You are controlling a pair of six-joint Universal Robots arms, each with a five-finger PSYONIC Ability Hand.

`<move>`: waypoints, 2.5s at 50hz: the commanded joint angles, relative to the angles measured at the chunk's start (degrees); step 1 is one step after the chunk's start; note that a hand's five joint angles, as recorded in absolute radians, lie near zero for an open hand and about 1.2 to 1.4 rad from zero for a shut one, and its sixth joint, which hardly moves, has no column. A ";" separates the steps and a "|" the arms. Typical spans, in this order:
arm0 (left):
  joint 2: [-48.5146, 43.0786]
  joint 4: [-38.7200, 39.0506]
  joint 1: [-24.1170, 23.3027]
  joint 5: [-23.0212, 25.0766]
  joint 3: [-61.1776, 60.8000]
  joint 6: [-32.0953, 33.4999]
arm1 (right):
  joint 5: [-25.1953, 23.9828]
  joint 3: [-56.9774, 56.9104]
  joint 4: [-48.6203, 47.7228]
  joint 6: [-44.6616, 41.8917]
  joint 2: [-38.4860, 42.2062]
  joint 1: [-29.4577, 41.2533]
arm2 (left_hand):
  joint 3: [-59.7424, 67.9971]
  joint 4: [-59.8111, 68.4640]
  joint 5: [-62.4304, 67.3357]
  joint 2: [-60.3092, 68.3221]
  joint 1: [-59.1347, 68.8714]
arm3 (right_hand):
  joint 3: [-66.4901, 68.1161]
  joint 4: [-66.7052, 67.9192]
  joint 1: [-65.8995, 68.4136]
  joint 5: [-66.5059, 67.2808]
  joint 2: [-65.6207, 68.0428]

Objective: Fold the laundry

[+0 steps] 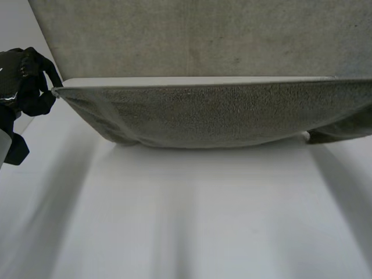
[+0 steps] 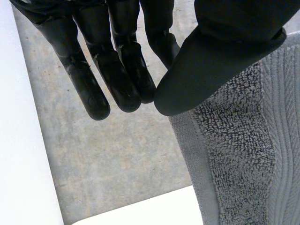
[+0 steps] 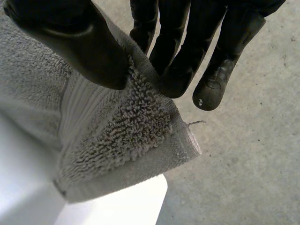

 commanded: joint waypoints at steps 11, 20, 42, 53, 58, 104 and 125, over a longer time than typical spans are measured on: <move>-20.78 -1.64 -1.87 -0.12 5.51 14.41 | 10.96 -17.77 15.44 -16.26 32.08 9.39 | 10.25 10.19 11.21 10.28 14.15 | 3.03 3.09 3.69 2.76 2.73; -36.98 -2.43 -5.57 -2.76 25.13 19.26 | 23.20 -29.92 14.74 -21.81 46.52 17.40 | 10.25 10.19 11.21 10.28 14.15 | 3.03 3.09 3.69 2.76 2.73; -33.38 20.51 -7.15 -6.45 44.21 7.40 | 20.93 -51.13 1.87 1.42 40.81 26.28 | 10.25 10.19 11.21 10.28 14.15 | 3.03 3.09 3.69 2.76 2.73; -35.31 19.36 -4.96 -0.40 20.17 7.75 | 16.97 -21.44 0.97 -7.13 36.77 25.93 | 10.25 10.19 11.21 10.28 14.15 | 3.03 3.09 3.69 2.76 2.73; -36.45 22.78 -3.82 2.33 10.57 9.14 | 15.73 -8.07 -6.94 -8.44 37.03 25.31 | 10.25 10.19 11.21 10.28 14.15 | 3.03 3.09 3.69 2.76 2.73; -7.63 10.31 12.18 19.48 -11.78 13.37 | 1.93 0.67 10.79 -22.69 20.42 4.92 | 10.25 10.19 11.21 10.28 14.15 | 3.03 3.09 3.69 2.76 2.73; -46.92 10.31 -1.53 3.48 24.34 15.13 | 19.16 -20.34 -7.76 -14.52 47.14 20.66 | 10.25 10.19 11.21 10.28 14.15 | 3.03 3.09 3.69 2.76 2.73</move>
